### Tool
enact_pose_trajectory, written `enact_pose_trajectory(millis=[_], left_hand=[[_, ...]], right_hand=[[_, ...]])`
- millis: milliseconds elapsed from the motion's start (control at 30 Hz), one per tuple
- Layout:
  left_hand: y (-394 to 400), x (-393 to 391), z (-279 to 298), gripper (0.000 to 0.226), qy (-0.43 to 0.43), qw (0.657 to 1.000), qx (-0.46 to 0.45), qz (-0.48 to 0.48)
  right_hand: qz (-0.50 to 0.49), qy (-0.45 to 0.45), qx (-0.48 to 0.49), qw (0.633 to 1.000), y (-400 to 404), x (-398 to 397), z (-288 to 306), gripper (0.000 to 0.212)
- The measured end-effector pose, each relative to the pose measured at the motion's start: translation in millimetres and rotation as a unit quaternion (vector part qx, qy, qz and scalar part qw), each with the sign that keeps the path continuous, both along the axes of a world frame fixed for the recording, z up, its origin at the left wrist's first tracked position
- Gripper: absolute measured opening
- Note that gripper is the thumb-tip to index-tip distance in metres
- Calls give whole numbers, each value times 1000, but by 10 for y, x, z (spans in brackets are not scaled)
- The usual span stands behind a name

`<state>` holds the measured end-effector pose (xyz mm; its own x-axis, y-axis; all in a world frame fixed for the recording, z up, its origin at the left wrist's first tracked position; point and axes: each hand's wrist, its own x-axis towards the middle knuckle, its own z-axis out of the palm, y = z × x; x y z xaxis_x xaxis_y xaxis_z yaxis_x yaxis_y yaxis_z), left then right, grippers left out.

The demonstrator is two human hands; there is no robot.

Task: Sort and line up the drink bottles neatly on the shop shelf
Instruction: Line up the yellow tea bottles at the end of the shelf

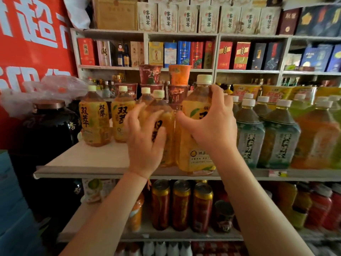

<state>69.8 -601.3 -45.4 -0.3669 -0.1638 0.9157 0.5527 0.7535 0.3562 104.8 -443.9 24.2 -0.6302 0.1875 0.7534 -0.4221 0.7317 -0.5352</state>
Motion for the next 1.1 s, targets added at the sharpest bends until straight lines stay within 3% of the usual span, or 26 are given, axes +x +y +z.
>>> enact_pose_trajectory(millis=[67, 133, 200, 1100], left_hand=[[39, -25, -116, 81, -58, 996, 30, 60], [59, -56, -193, 125, -188, 975, 120, -4], [40, -107, -254, 144, -270, 948, 153, -69], [-177, -398, -370, 140, -278, 949, 86, -119]], right_hand=[[-20, 5, 11, 1000, 59, -42, -72, 95], [-34, 11, 18, 999, 62, -73, -125, 96], [-38, 14, 23, 999, 45, -93, -147, 95], [-91, 59, 7, 994, -219, -636, -504, 93]])
